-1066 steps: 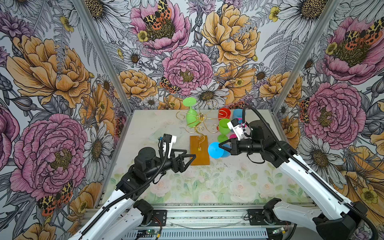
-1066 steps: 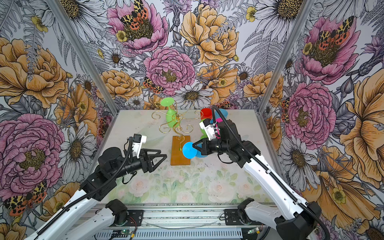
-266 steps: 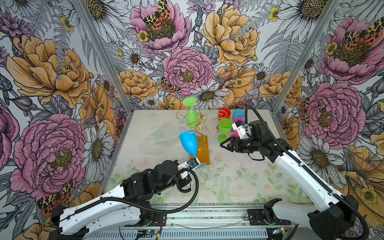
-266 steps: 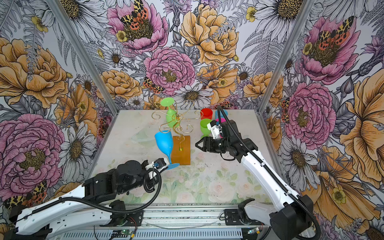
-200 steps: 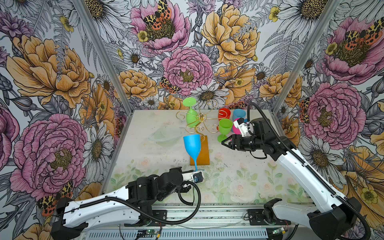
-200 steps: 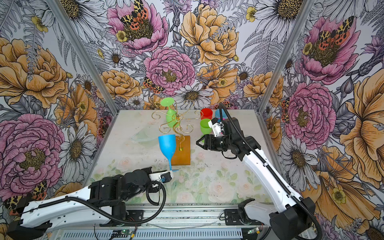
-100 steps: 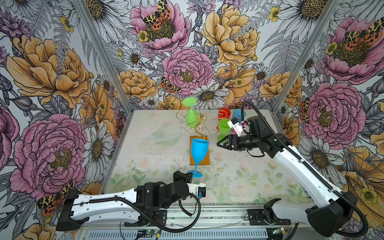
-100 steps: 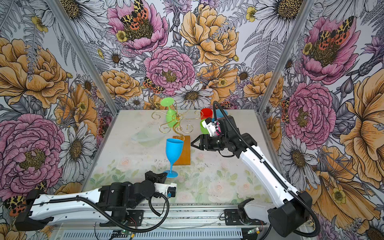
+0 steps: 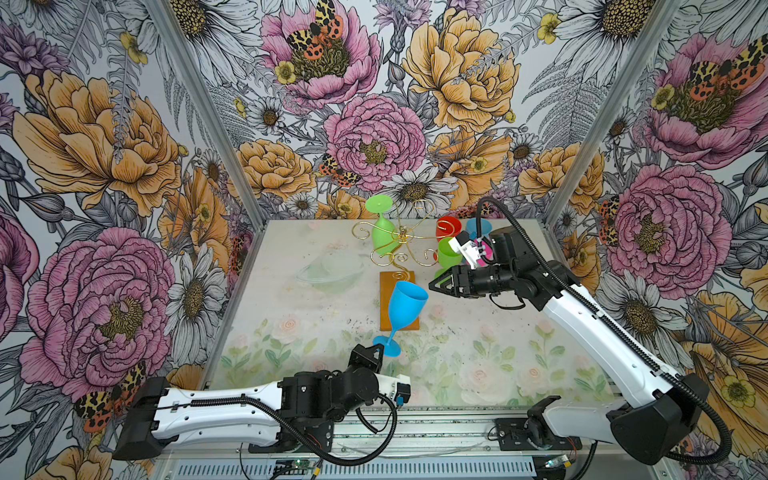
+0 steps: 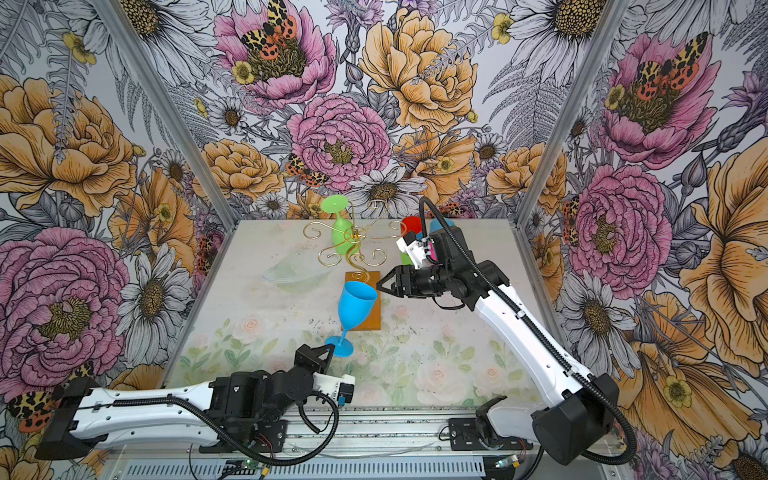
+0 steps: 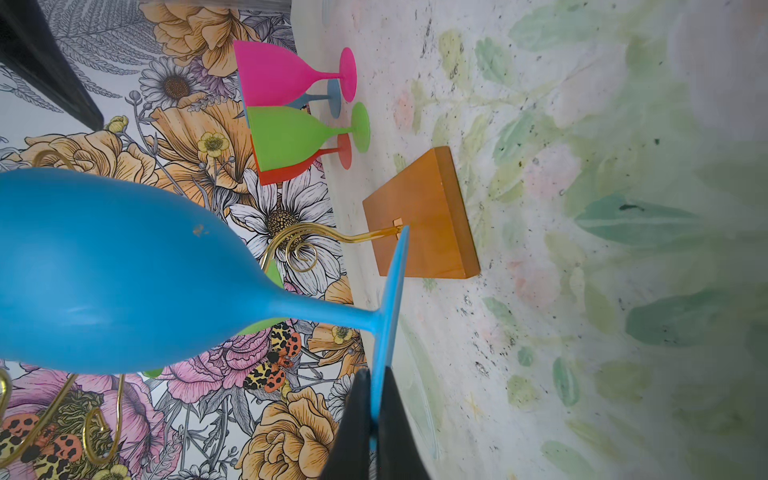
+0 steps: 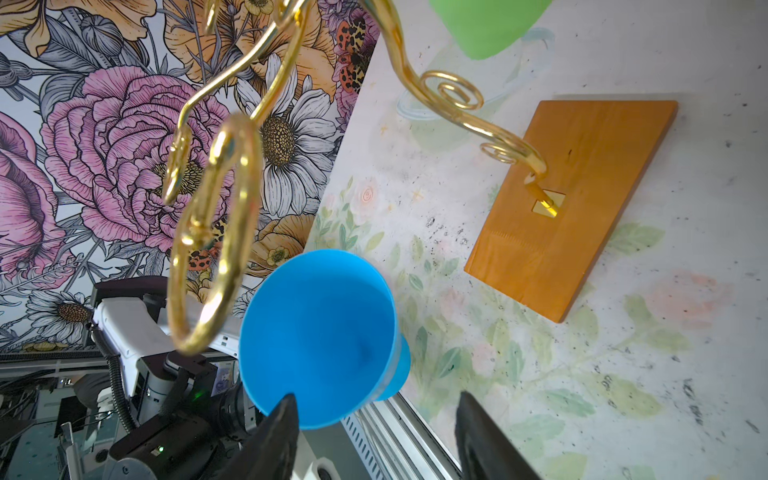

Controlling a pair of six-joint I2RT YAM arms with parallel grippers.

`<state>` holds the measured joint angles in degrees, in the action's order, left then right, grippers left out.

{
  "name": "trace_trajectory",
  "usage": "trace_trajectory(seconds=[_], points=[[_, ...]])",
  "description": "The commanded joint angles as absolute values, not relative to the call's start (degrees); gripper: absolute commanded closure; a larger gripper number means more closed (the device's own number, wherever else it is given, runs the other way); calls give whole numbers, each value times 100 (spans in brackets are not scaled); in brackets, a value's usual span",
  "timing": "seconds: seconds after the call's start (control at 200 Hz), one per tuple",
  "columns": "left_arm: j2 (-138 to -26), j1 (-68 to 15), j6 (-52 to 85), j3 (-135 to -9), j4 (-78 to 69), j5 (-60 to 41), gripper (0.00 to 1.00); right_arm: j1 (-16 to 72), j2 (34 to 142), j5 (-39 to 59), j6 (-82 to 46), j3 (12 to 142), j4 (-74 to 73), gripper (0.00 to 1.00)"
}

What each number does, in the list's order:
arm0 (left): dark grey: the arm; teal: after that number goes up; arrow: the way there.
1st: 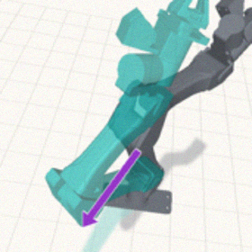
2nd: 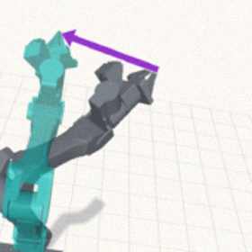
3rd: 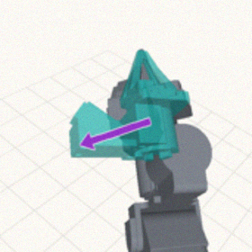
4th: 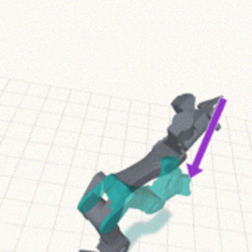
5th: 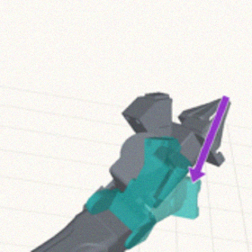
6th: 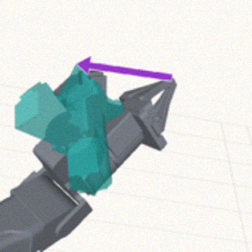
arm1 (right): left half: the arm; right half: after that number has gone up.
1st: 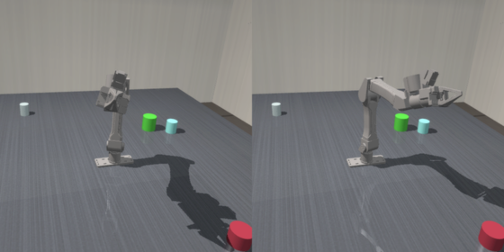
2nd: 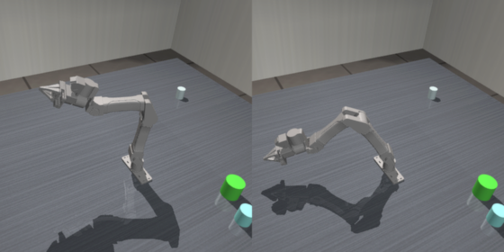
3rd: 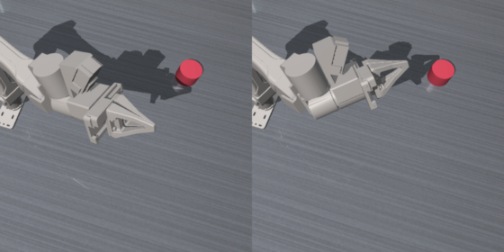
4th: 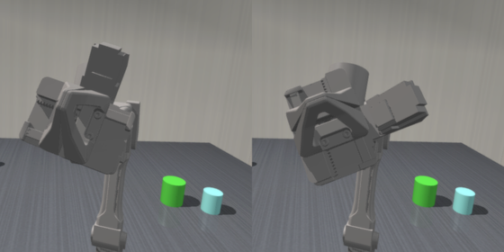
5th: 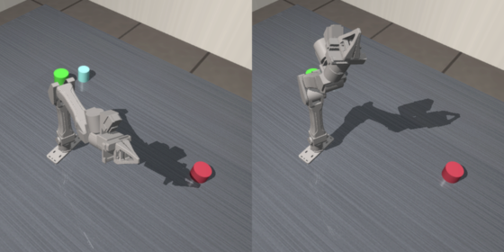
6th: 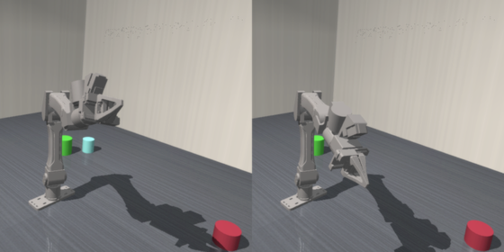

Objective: Take the wine glass off the wine glass rack
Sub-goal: 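Hold the blue glass by its foot while the right gripper grasps its rim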

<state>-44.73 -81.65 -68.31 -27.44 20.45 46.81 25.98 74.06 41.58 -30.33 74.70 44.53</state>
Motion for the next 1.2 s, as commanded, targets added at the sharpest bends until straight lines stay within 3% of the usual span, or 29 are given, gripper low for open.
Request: trace_trajectory(seconds=[0.0, 0.46, 1.196], points=[[-4414, -8214, -7684, -2478, 1087, 5054, 100, 2662, 7488, 4243, -2905, 7636, 4425, 41], [-4630, -8209, -8169, -2337, 281, 5221, 100, 2744, 7550, 4323, -2848, 7425, 4430, 50], [-4781, -8210, -8345, -2381, 229, 5279, 100, 2751, 7533, 4376, -2742, 7198, 4448, 83]])
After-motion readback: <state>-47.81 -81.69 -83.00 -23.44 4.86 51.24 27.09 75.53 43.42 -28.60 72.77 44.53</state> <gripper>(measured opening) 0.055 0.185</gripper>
